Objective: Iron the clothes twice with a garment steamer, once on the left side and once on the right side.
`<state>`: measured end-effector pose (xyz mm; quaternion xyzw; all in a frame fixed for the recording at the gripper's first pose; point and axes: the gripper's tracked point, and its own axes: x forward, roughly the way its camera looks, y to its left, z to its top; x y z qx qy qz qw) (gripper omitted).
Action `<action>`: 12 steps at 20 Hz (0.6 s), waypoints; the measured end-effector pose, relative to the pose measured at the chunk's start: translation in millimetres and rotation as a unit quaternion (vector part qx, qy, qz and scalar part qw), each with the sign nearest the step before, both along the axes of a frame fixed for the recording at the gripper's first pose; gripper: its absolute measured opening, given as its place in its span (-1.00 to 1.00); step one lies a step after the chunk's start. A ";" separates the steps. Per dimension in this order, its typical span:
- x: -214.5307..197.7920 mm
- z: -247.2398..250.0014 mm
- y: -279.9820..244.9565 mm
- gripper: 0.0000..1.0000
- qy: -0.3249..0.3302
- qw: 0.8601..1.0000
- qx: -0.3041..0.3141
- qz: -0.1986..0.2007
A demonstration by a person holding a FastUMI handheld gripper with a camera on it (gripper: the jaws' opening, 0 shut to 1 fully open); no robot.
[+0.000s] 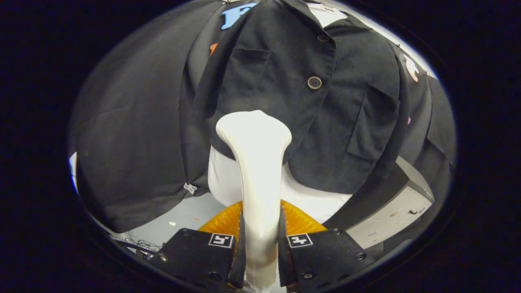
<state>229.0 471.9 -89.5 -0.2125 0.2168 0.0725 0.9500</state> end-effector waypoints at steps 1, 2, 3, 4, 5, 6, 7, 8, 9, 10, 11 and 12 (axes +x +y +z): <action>-1.0 -4.6 -1.5 -0.30 0.006 1.000 -0.001 -0.001; -3.1 -8.7 -2.4 -0.30 0.012 1.000 -0.002 -0.002; -5.1 -11.5 -3.9 -0.30 0.017 1.000 -0.002 -0.003; -7.5 -15.2 -6.4 -0.30 0.023 1.000 -0.003 -0.003; -10.2 -18.3 -8.2 -0.30 0.029 1.000 -0.003 -0.004; -13.7 -23.1 -10.9 -0.30 0.037 0.999 -0.001 -0.003; -16.6 -26.1 -12.3 -0.30 0.044 0.999 0.005 0.002; -20.8 -29.3 -15.4 -0.31 0.051 0.999 0.009 0.005; -25.6 -29.6 -18.7 -0.30 0.055 0.998 0.012 0.007; -32.1 -31.0 -23.1 -0.30 0.059 0.998 0.016 0.007; -39.6 -31.1 -28.0 -0.30 0.063 0.998 0.020 0.006; -48.1 -31.8 -34.0 -0.30 0.067 0.997 0.025 0.004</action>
